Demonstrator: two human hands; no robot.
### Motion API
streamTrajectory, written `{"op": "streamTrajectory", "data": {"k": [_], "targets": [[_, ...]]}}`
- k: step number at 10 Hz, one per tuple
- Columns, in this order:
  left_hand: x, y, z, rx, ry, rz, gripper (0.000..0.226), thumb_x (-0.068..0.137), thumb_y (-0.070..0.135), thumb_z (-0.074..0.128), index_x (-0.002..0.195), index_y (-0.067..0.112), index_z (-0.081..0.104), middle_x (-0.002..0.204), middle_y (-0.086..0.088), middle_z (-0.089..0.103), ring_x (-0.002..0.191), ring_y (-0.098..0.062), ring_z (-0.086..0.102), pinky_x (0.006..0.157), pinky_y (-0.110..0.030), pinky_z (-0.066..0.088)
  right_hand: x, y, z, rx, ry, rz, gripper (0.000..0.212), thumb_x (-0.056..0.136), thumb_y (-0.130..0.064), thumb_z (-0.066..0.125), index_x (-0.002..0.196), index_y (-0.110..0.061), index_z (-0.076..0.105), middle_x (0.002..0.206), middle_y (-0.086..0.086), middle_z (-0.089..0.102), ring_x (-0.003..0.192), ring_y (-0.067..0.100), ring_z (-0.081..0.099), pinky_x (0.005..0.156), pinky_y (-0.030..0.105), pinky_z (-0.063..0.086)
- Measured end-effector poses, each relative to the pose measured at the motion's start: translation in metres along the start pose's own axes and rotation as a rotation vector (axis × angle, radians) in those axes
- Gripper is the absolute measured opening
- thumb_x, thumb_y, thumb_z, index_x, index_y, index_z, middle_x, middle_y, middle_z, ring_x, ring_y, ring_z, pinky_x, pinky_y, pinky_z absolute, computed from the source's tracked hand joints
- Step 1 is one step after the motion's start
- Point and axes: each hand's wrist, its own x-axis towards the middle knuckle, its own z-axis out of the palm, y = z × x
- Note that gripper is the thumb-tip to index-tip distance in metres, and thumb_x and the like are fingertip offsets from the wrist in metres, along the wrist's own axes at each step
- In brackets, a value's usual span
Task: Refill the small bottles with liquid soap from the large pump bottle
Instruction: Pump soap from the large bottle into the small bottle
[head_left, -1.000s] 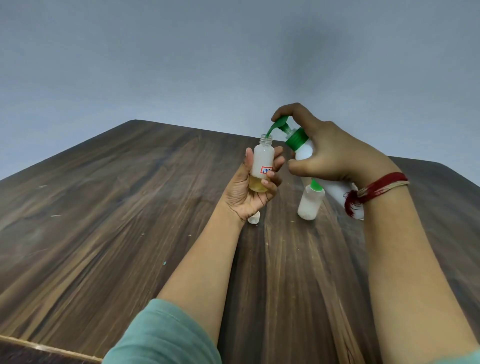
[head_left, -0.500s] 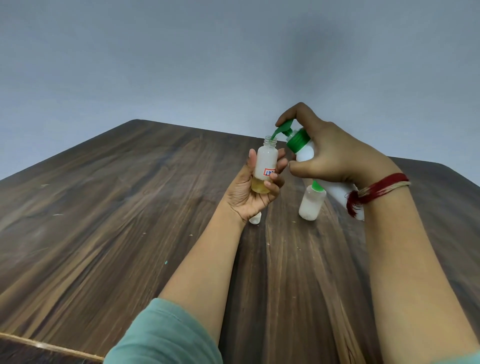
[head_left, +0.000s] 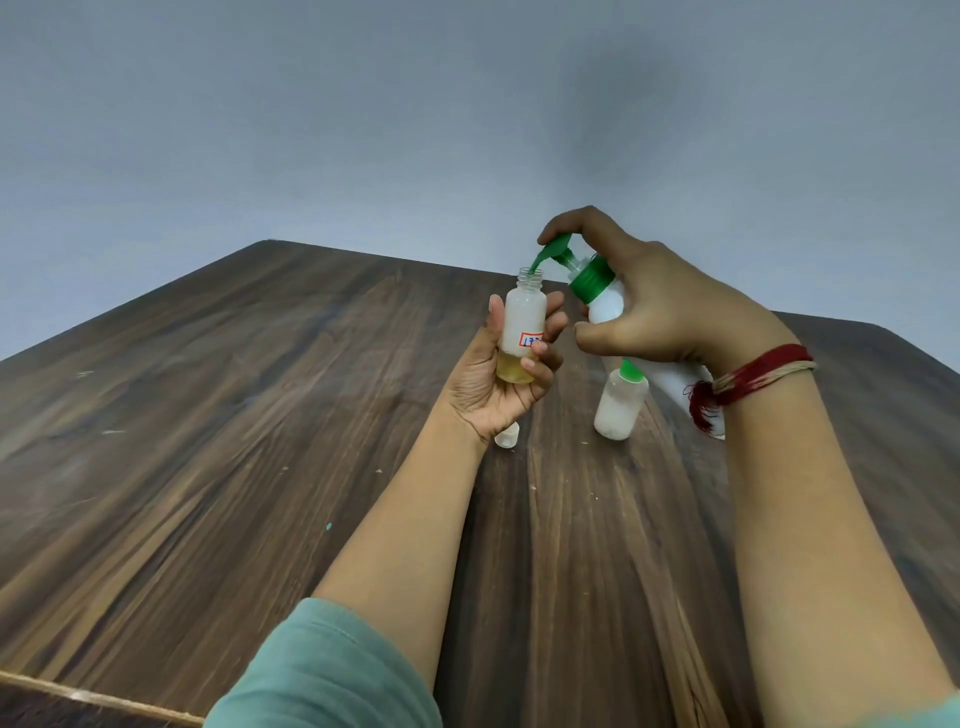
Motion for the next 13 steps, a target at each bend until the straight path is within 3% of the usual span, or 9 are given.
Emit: {"op": "streamTrajectory", "data": {"k": [2, 5, 7, 9, 11, 12, 13], "targets": [[0.0000, -0.0013, 0.0005, 0.078, 0.073, 0.022, 0.054, 0.064, 0.022, 0.087, 0.107, -0.004, 0.068, 0.092, -0.018, 0.071, 0.065, -0.018, 0.065, 0.052, -0.022, 0.055, 0.0006, -0.0001, -0.0001, 0.003, 0.010, 0.000, 0.055, 0.073, -0.006, 0.065, 0.118, -0.028, 0.043, 0.069, -0.003, 0.053, 0.059, 0.005, 0.046, 0.053, 0.013, 0.037], [0.0005, 0.0009, -0.0002, -0.031, -0.049, -0.020, 0.051, 0.077, 0.020, 0.078, 0.115, -0.009, 0.063, 0.100, -0.025, 0.069, 0.072, -0.025, 0.066, 0.059, -0.028, 0.057, 0.0017, 0.0002, 0.0007, -0.002, -0.011, 0.004, 0.070, 0.073, -0.008, 0.065, 0.132, -0.035, 0.039, 0.067, -0.011, 0.049, 0.056, 0.001, 0.046, 0.054, 0.008, 0.036], [0.0003, -0.0004, -0.0002, 0.051, 0.033, 0.003, 0.053, 0.067, 0.022, 0.085, 0.109, -0.005, 0.067, 0.093, -0.019, 0.071, 0.066, -0.019, 0.065, 0.053, -0.023, 0.055, 0.0000, 0.0013, -0.0009, 0.008, -0.011, -0.001, 0.060, 0.073, -0.007, 0.065, 0.123, -0.032, 0.042, 0.074, 0.001, 0.056, 0.060, 0.007, 0.047, 0.055, 0.014, 0.038], [0.0014, -0.0014, -0.0010, 0.059, 0.035, 0.008, 0.053, 0.068, 0.022, 0.085, 0.109, -0.005, 0.067, 0.094, -0.019, 0.070, 0.067, -0.019, 0.065, 0.054, -0.023, 0.056, 0.0001, 0.0018, -0.0001, 0.017, -0.001, 0.004, 0.058, 0.073, -0.005, 0.064, 0.121, -0.031, 0.042, 0.071, -0.004, 0.053, 0.059, 0.007, 0.045, 0.054, 0.012, 0.037], [0.0007, -0.0001, 0.0010, 0.027, 0.013, 0.015, 0.053, 0.068, 0.021, 0.084, 0.110, -0.006, 0.066, 0.094, -0.020, 0.070, 0.066, -0.020, 0.065, 0.054, -0.023, 0.056, 0.0009, 0.0006, 0.0013, 0.018, -0.014, 0.008, 0.073, 0.073, -0.007, 0.065, 0.135, -0.036, 0.039, 0.070, -0.021, 0.051, 0.059, 0.000, 0.048, 0.059, 0.007, 0.039], [0.0009, -0.0006, 0.0013, 0.018, 0.009, 0.011, 0.052, 0.069, 0.021, 0.084, 0.110, -0.007, 0.066, 0.094, -0.021, 0.070, 0.067, -0.021, 0.065, 0.054, -0.024, 0.056, 0.0004, 0.0004, 0.0005, 0.007, -0.019, 0.010, 0.069, 0.073, -0.007, 0.065, 0.131, -0.035, 0.040, 0.072, -0.011, 0.050, 0.060, 0.009, 0.046, 0.056, 0.010, 0.038], [0.0009, -0.0013, 0.0021, 0.049, 0.027, 0.010, 0.053, 0.066, 0.021, 0.086, 0.108, -0.005, 0.068, 0.093, -0.019, 0.071, 0.065, -0.018, 0.065, 0.053, -0.022, 0.055, -0.0002, 0.0011, 0.0000, 0.025, -0.013, 0.008, 0.062, 0.073, -0.007, 0.065, 0.125, -0.032, 0.042, 0.072, -0.007, 0.053, 0.059, 0.007, 0.045, 0.055, 0.012, 0.037]]}}
